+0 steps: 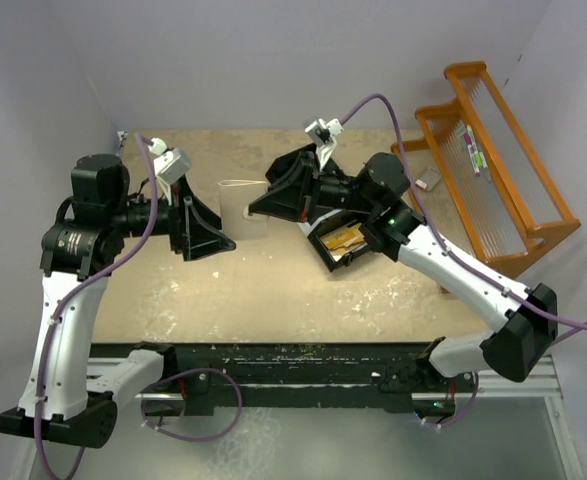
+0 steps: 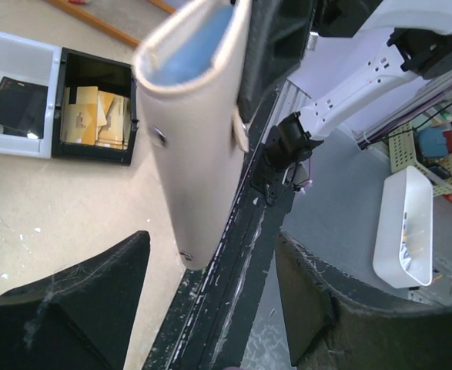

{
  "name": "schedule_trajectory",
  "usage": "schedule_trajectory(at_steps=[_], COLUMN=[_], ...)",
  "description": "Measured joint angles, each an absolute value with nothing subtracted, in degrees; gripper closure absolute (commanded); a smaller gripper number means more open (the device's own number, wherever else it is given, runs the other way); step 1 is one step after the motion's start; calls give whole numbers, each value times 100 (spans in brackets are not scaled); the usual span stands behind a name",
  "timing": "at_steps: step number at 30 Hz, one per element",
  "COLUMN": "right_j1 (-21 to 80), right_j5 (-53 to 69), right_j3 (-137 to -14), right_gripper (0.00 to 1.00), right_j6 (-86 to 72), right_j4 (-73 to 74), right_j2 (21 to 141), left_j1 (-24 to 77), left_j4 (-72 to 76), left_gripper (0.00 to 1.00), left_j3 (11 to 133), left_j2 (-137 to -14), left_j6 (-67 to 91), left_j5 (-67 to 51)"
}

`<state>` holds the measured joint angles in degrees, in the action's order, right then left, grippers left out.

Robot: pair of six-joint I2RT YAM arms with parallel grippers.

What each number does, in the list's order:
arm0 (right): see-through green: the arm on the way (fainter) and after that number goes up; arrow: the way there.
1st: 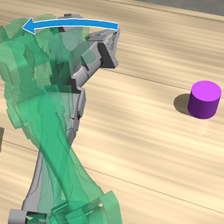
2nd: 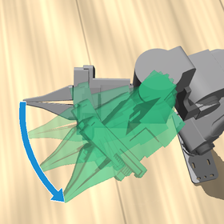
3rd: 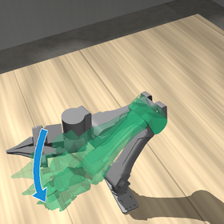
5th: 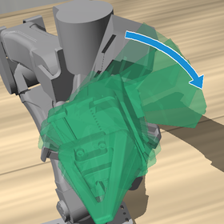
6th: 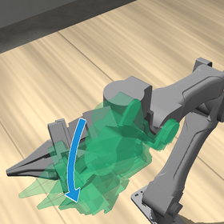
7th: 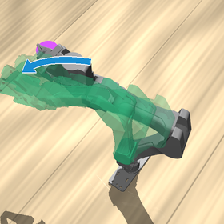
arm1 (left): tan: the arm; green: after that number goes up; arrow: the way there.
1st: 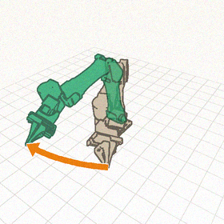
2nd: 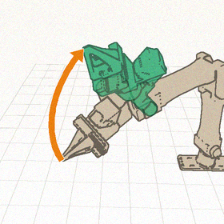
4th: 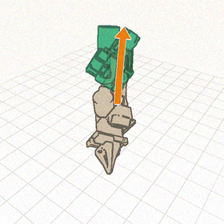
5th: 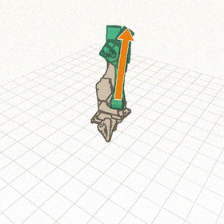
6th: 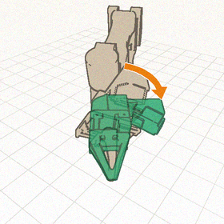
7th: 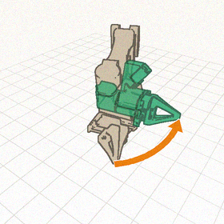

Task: Take the credit cards out of the card holder

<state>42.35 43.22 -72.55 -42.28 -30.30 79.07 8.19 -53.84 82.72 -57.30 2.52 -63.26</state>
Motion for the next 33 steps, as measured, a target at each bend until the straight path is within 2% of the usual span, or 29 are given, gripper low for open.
schedule_trajectory(at_steps=[2, 6, 14, 17, 20, 21, 22, 24, 25, 27, 28, 33], right_j1=[4235, 4235, 4252, 4320, 4447, 4462, 4462, 4466, 4475, 4508, 4532, 4936], right_j5=[4344, 4348, 4318, 4296, 4254, 4241, 4228, 4117, 4010, 3446, 3022, 574], right_j3=[-7201, -7166, -7168, -7190, -7242, -7242, -7242, -7251, -7284, -7478, -7612, -8219], right_gripper=[100, 100, 100, 100, 99, 91, 77, 40, 30, 15, 11, 9], right_j6=[-4309, -4416, -4853, -4890, -4866, -4842, -4842, -4834, -4807, -4628, -4506, -3920], right_j4=[-3127, -3247, -3992, -4064, -4069, -4064, -4058, -3911, -3767, -3135, -2757, -1090], right_j2=[7907, 7918, 8206, 8287, 8324, 8324, 8324, 8324, 8324, 8353, 8368, 8383], left_j1=[770, 733, 666, 622, 598, 587, 582, 569, 565, 580, 600, 602], left_j4=[-5277, -5133, -5033, -5065, -5083, -5116, -5118, -5155, -5188, -5231, -5262, -5330], left_gripper=[34, 48, 61, 74, 96, 100, 100, 100, 100, 100, 100, 100], left_j3=[8272, 8272, 8267, 8259, 8250, 8243, 8237, 8230, 8224, 8221, 8221, 8202], left_j2=[-5828, -5907, -5905, -5909, -5909, -5902, -5902, -5909, -5909, -5913, -5909, -5887], left_j6=[375, 532, 644, 637, 637, 633, 642, 624, 593, 534, 491, 283], left_j5=[-6427, -6587, -6825, -6783, -6790, -6807, -6810, -6751, -6663, -6447, -6263, -4960])
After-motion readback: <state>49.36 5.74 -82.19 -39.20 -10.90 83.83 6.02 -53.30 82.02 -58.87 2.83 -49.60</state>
